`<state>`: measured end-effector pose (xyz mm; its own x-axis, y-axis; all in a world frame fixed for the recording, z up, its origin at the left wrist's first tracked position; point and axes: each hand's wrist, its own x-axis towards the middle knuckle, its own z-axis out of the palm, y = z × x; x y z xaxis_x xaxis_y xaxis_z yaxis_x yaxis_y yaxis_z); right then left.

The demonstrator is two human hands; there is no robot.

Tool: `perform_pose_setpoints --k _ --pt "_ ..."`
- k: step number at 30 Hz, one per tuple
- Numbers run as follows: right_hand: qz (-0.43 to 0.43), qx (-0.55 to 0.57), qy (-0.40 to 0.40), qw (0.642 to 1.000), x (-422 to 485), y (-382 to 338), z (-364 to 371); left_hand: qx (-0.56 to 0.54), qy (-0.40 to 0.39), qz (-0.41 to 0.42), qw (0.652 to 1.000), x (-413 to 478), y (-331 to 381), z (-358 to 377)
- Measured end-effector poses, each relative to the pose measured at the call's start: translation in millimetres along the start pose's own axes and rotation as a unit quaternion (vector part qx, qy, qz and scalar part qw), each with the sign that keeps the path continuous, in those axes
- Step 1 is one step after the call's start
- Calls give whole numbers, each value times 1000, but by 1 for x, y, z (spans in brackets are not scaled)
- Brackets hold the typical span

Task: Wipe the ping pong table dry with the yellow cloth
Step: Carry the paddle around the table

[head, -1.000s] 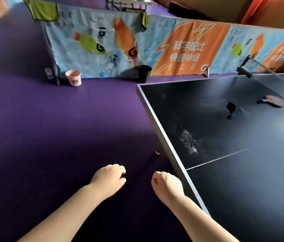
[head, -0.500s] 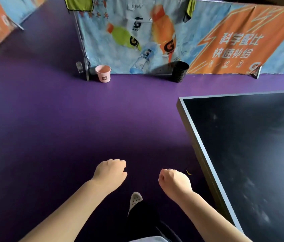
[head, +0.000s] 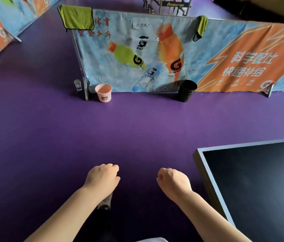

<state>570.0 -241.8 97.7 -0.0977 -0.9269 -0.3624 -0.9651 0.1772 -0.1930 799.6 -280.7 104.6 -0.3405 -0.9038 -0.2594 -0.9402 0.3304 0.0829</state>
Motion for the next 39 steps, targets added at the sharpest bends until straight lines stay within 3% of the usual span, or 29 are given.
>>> perform_pose_setpoints --k 9,15,22,33,39 --pt "129 45 38 990 159 -38 -61 42 4 109 993 208 -71 -71" --pt "213 110 63 969 230 -32 -101 60 -6 201 978 329 -66 -110" --pt "317 170 97 928 300 43 -128 76 -30 301 950 452 15 -121" --pt "369 185 122 902 424 236 -223 89 2 367 926 652 209 -176" --pt "420 212 136 872 451 322 -252 125 -22 434 892 725 310 -181"
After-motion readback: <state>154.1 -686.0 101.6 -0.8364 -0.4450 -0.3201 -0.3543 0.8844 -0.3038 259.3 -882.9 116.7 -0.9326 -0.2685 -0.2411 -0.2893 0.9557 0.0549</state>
